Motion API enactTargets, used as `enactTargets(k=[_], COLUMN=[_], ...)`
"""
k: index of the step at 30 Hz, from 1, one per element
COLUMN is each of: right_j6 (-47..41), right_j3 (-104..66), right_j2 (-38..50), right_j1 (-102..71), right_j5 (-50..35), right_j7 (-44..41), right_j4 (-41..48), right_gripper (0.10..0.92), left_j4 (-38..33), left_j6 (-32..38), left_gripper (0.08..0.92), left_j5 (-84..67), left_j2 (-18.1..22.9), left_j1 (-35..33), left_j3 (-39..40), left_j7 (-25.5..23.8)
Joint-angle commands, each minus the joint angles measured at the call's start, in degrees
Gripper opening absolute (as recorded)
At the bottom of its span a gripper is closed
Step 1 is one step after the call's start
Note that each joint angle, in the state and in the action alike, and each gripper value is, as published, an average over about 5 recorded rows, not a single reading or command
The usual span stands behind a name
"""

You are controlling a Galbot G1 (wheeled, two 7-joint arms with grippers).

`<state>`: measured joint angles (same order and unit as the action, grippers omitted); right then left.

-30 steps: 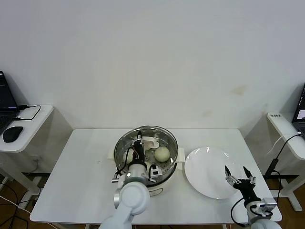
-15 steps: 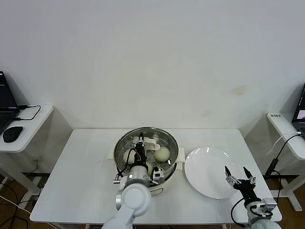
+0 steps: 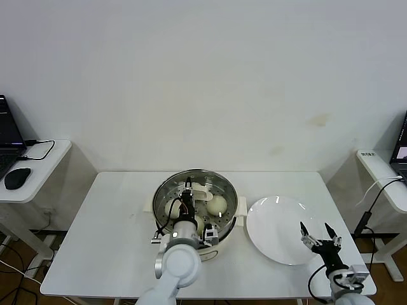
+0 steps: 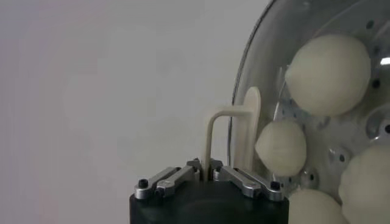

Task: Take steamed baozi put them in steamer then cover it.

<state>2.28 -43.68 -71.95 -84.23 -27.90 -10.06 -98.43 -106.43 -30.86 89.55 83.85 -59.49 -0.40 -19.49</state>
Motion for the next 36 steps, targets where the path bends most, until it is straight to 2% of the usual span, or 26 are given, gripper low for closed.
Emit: enactTargets(k=[1,6,28,36], right_j6=[0.0,0.0,0.1,-0.8], right_j3=[-0.1,-0.1,-0.2,0.2], right_j2=[0.0,0.1,0.7,1.1], right_j1=[0.0,0.1,-0.4,-0.8], right_j5=[0.0,0.0,0.3,-0.2], right_j7=[0.0,-0.1,-0.1,0.1], right_j4=[0.1,0.2,0.4,-0.7], right_gripper=[0.823,0.823,0.823,0.823], left_j4=[0.1,-1.8,-12.3,-16.8], left_j6=[0.3,0.3,0.5,1.1], left_gripper=[0.147,0.18,0.792,0.823], left_j5=[0.2,0.1,-2.5,-2.4], left_j2=[0.2,-0.2,-4.1,-5.7], left_j1=[-0.3,-0.8,-6.7,-9.8], left_j3=[0.1,0.4,-1.6,-3.0], left_j7=[-0.4,-3.6,-4.2,-3.7])
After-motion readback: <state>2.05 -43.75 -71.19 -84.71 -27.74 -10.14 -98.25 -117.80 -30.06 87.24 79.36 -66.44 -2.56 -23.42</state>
